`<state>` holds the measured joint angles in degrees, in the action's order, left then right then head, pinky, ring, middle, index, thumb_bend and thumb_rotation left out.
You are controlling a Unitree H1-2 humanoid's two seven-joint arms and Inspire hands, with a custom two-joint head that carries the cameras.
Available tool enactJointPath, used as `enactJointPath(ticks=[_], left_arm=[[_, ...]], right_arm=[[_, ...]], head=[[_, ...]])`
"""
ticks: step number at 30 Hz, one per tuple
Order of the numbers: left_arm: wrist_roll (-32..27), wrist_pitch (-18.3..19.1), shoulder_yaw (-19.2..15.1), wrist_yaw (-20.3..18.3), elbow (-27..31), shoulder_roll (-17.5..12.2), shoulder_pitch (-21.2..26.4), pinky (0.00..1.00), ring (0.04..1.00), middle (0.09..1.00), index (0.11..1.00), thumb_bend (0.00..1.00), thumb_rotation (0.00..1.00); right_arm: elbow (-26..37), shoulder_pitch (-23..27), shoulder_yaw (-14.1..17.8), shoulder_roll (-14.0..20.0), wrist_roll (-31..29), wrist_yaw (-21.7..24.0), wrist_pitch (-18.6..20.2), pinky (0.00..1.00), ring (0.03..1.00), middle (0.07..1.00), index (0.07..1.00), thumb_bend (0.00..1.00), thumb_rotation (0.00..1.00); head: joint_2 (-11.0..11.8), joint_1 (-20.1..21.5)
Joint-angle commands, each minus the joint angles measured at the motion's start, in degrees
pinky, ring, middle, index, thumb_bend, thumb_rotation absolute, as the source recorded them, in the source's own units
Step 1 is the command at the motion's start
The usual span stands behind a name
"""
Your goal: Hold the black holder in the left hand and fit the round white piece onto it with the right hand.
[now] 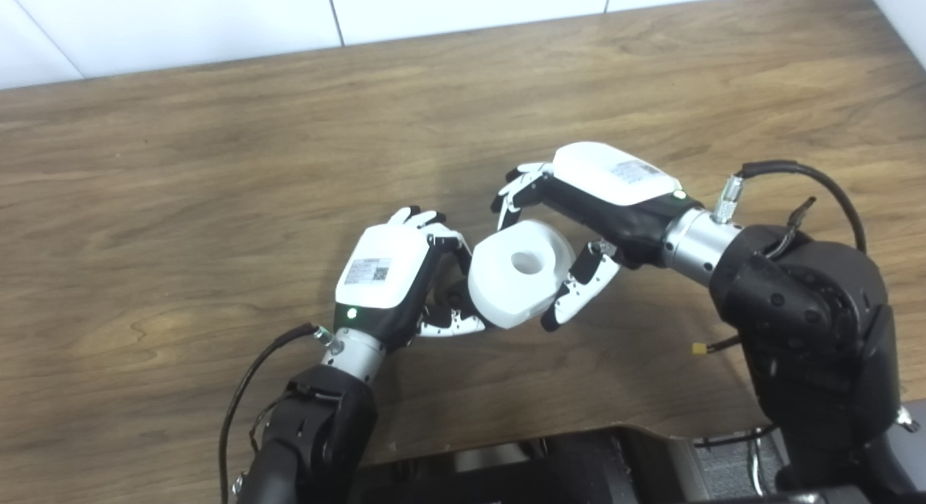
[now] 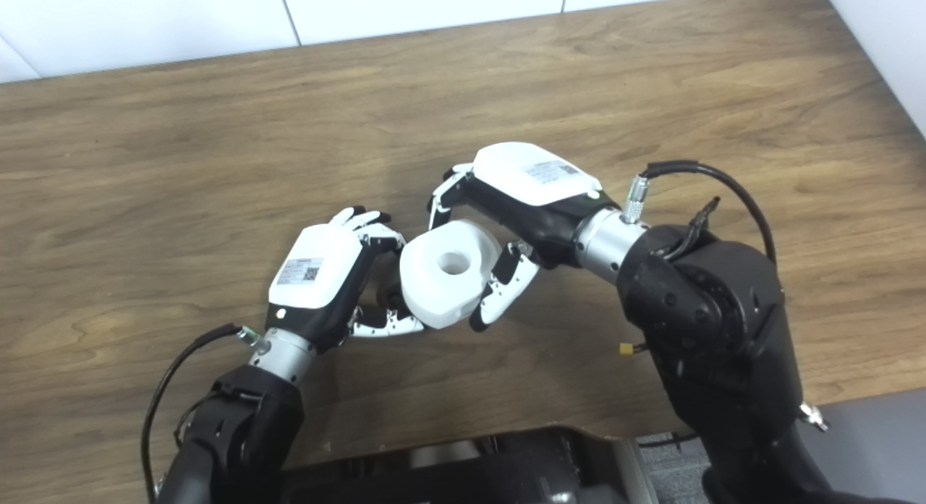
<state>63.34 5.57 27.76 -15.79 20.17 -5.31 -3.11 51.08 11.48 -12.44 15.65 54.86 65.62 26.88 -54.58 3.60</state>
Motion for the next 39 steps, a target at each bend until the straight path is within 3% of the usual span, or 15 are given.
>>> enactJointPath(ticks=[1, 12, 39], left_arm=[[0.71, 0.32, 0.46, -1.03, 0.33, 0.22, 0.04, 0.93, 0.860, 0.771, 0.487, 0.52, 0.05], [0.87, 0.93, 0.33, -2.92, 1.71, 0.27, 0.19, 0.93, 0.860, 0.772, 0.487, 0.52, 0.05], [0.89, 2.01, 0.36, -4.84, 4.34, 0.88, -0.36, 0.94, 0.863, 0.772, 0.487, 0.51, 0.05]], right_arm=[[0.58, 0.87, -0.11, -0.91, -0.05, 2.60, -0.14, 0.85, 0.906, 0.796, 0.483, 0.52, 0.15], [-0.75, 2.90, -1.41, -2.67, 2.37, 2.83, -0.40, 0.85, 0.903, 0.786, 0.482, 0.53, 0.14], [-4.31, 2.61, -2.66, -1.19, 3.03, -0.33, -1.91, 0.81, 0.891, 0.778, 0.482, 0.53, 0.14]], head=[[-0.10, -0.01], [-0.95, 0.16], [-2.56, 0.51]])
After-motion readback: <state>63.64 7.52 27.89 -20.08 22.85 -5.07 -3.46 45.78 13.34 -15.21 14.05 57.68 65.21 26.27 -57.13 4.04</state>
